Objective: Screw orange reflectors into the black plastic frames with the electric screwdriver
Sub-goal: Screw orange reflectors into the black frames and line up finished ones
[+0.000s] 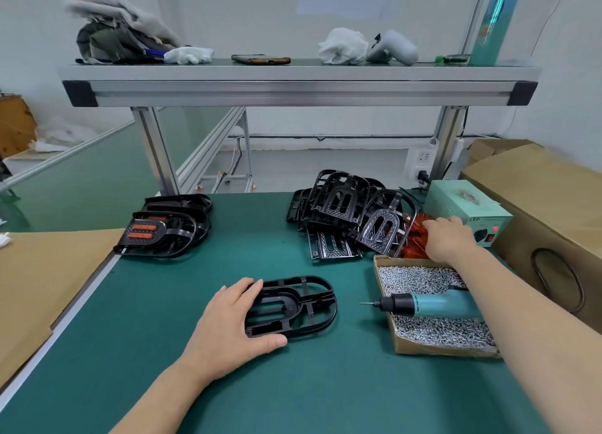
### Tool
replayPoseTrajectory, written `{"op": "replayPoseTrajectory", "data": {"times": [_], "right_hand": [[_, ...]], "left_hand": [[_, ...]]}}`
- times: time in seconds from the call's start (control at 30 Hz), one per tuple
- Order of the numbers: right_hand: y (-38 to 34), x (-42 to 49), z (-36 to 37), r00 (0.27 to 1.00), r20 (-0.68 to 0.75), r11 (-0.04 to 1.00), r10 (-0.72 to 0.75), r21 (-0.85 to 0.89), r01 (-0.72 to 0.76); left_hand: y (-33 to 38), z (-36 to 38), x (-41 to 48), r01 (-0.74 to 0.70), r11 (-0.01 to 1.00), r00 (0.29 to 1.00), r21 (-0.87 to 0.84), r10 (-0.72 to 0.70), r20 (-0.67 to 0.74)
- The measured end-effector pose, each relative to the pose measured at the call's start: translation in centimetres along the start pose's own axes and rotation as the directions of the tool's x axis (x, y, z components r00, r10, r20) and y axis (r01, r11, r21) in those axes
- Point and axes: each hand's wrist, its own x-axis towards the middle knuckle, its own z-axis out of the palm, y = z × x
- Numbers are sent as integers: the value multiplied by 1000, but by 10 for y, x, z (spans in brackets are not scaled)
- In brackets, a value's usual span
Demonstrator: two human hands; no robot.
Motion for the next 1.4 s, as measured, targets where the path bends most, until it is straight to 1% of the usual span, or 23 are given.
{"op": "replayPoseTrajectory", "data": {"times": [0.07, 0.17, 0.3, 0.4, 0.53, 0.7, 0.87, 1.07, 1.23, 1.4], "right_hand": [[3, 2, 3, 1000, -4, 1000, -9, -20, 9], [8, 5, 7, 999, -49, 999, -22, -40, 20], [13, 5, 7, 995, -81, 999, -52, -19, 50], [17, 5, 6, 993, -94, 997, -74, 29, 77], [21, 4, 3, 991, -65, 978, -114, 166, 123], [26, -4, 5, 985, -78, 961, -154, 220, 167], [27, -11, 2, 975, -136, 937, -175, 282, 207], [18, -18, -4, 957, -260, 872, -128, 430, 233], [4, -33, -11, 943, -293, 763, -157, 570, 304], [-17, -51, -20, 919, -328, 683, -219, 621, 385]], "left_hand": [[0, -1, 0, -4, 1000, 1000, -1, 4, -4], [2, -1, 0, -10, 1000, 1000, -6, 10, -3], [1, -1, -1, -4, 1000, 1000, -3, 4, 0], [2, -1, -1, -1, 1000, 1000, -4, 1, 1], [3, -2, -1, 9, 1000, 1000, -6, -9, 11], [3, -2, -1, 10, 1000, 1000, -8, -10, 17], [3, -1, -2, 1, 1000, 1000, 5, -1, 15], [5, 0, -5, -66, 997, 996, 37, 64, 55], [8, -2, -8, -163, 983, 985, 81, 157, 69], [9, -3, -10, -212, 977, 977, 37, 211, 32]]}}
